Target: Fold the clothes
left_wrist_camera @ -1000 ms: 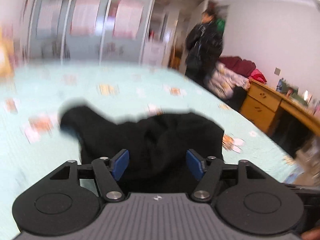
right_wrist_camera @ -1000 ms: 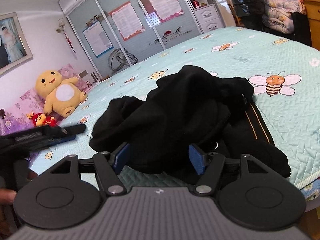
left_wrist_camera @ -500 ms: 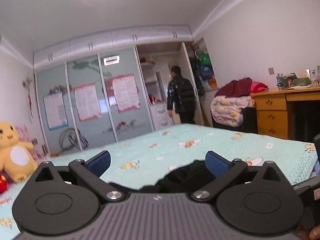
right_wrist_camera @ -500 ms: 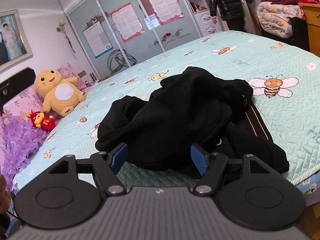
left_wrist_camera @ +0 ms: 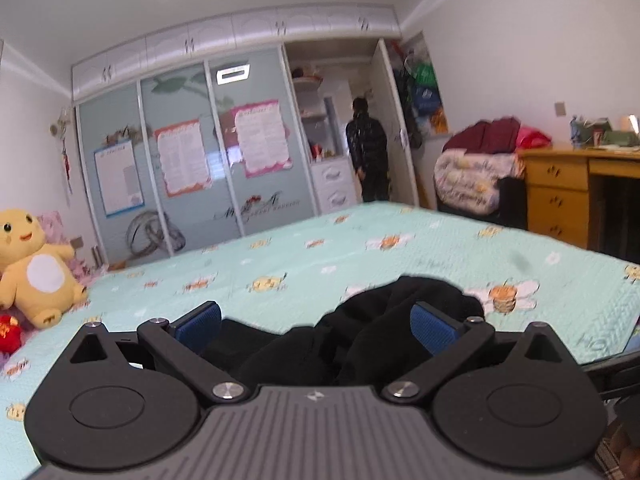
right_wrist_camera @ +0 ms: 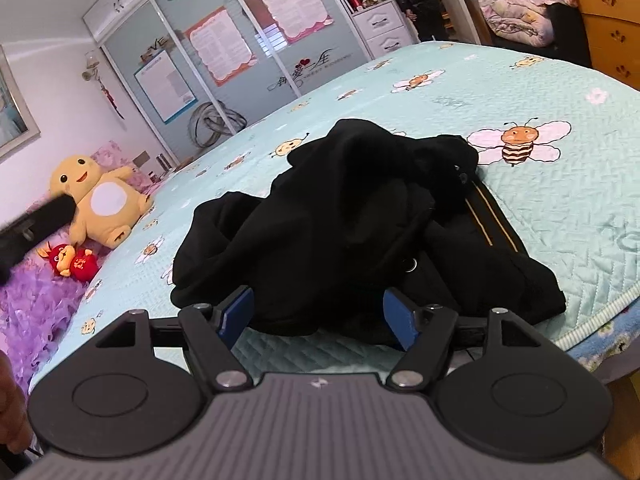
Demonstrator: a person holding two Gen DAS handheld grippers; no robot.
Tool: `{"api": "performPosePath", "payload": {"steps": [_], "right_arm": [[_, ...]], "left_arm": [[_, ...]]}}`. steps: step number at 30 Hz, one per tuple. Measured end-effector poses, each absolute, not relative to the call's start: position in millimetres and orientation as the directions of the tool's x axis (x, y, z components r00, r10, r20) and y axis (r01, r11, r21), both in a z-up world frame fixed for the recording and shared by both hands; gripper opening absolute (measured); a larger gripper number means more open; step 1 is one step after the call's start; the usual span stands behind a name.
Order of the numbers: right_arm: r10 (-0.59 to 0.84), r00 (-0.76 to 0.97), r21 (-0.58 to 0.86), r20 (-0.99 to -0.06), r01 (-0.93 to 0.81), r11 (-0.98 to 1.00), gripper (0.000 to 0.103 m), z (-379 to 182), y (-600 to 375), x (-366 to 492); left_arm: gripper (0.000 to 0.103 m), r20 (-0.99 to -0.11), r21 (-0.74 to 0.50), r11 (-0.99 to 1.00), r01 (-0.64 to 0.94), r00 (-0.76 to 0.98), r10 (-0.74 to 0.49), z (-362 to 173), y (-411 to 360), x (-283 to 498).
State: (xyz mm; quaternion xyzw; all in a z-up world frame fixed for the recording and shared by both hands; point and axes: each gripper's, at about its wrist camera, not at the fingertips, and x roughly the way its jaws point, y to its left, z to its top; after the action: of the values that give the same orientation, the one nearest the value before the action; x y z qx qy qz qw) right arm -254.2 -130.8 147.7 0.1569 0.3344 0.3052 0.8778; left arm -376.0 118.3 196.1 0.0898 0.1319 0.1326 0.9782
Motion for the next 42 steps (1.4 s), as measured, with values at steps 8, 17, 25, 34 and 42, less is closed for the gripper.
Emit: {"api": "performPosePath", "payload": {"steps": [8,17,25,34,42], "right_arm": [[0.626,0.583,0.458,-0.518,-0.428,0.779,0.072,146,-126,-253],[0.631,0.587,0.452,-0.508,-0.441,0.775,0.072,148,-124,-258],[0.638,0.583,0.448,-0.503,-0.456,0.769,0.074,147,-124,-261],[0.63,0.58,0.454,-0.516,-0.438,0.776,0.075,144,-125,-258],[0.633,0.568,0.439,-0.526,-0.456,0.774,0.075,142,-119,-260]], "left_arm": [[0.103,-0.39,0.101,0.938,-0.33,0.855,0.343,187,150,-360],[0.103,-0.485,0.121,0.91,-0.397,0.776,0.404,175,153,-356],[0.103,-0.469,0.232,0.916,-0.326,0.788,0.399,178,126,-355],[0.103,-0.463,0.276,0.914,-0.299,0.792,0.399,176,119,-356],[0.103,-0.479,0.207,0.923,-0.324,0.79,0.384,177,131,-356]]}}
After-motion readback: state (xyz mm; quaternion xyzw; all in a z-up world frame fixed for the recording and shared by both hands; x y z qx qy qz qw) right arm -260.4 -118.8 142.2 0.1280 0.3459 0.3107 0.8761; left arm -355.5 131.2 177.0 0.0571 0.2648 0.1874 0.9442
